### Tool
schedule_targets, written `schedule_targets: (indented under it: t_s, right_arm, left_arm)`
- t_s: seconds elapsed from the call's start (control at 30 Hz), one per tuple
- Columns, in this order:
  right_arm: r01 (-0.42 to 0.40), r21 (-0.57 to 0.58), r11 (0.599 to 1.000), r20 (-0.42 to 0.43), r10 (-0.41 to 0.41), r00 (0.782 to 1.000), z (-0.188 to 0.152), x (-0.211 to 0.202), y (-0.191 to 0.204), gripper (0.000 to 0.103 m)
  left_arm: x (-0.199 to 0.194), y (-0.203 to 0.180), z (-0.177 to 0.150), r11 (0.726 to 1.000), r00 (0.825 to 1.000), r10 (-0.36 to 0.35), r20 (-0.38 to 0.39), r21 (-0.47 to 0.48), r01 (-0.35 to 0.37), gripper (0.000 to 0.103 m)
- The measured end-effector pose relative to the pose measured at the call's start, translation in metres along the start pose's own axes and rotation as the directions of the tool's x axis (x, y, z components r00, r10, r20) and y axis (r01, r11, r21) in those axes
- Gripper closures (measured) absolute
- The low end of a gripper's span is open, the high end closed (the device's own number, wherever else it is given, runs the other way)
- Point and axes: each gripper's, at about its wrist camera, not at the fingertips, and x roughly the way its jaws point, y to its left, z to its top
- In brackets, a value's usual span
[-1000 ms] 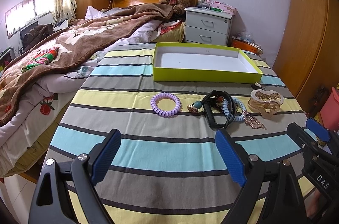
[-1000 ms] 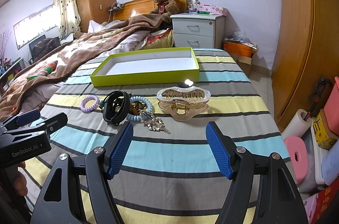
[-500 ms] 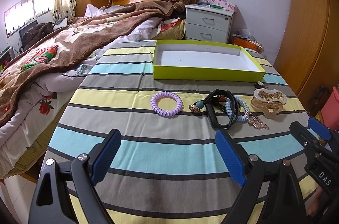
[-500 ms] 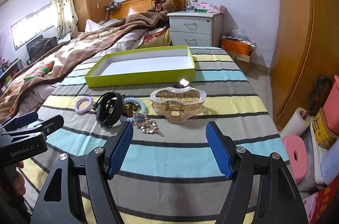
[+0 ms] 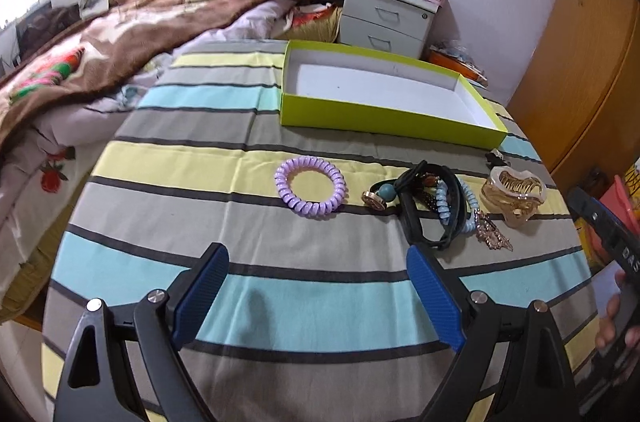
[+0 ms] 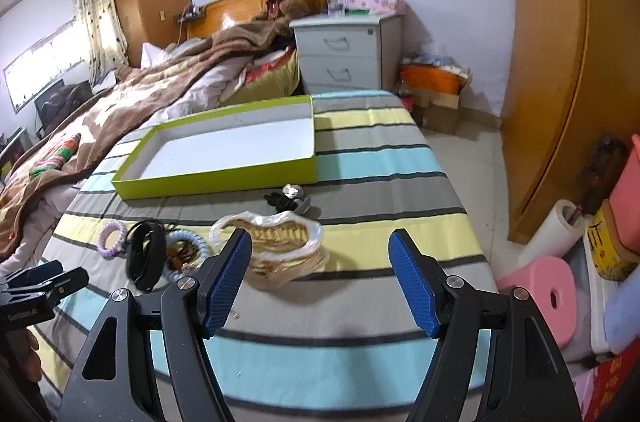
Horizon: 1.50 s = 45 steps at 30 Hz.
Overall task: Organize jewelry
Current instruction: 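Reach the right gripper to the clear pearly claw clip and grasp it, then grasp the purple coil hair tie with the left gripper while the right holds the claw clip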
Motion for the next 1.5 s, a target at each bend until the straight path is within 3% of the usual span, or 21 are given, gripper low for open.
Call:
schedule_targets:
  t_s: [0.3, 0.43, 0.83, 1.07, 1.37, 1.5]
  right_arm:
    - [-0.189, -0.125, 0.974, -0.121, 0.174, 0.977, 0.021, 0.037, -0.004, 0.032]
    - [-0.217, -0.175, 0.960, -0.172, 0.188, 0.967, 0.026, 0.049, -0.001, 0.033]
    - [-0.264, -0.242, 0.934, -0.285, 0.191, 0.939, 0.019, 0.059, 0.000, 0.074]
    - [-0.308, -0.223, 0.925, -0.359, 0.216, 0.908, 0.011, 0.056, 0.006, 0.076]
    - [-0.241, -0.218, 0.946, -0.342, 0.157, 0.926, 0.004, 0.064, 0.013, 0.076]
    - [-0.207, -0.208, 0.956, -0.315, 0.135, 0.940, -0.001, 0.060, 0.013, 0.081]
  left_arm:
    - [0.016, 0.014, 0.016, 0.999, 0.999, -0.018, -0.045, -0.029, 0.016, 0.013]
    - [0.025, 0.017, 0.021, 1.000, 0.997, -0.003, -0.073, -0.018, 0.001, 0.013]
    - [0.042, 0.032, 0.038, 0.996, 0.992, 0.073, -0.100, -0.038, -0.077, 0.015]
    - [0.049, 0.037, 0.035, 0.995, 0.987, 0.079, -0.138, -0.045, -0.086, 0.015]
    - [0.052, 0.028, 0.038, 0.996, 0.988, 0.090, -0.129, -0.017, -0.093, 0.019]
    - [0.058, 0.022, 0.039, 0.986, 0.978, 0.163, -0.126, 0.034, -0.160, 0.024]
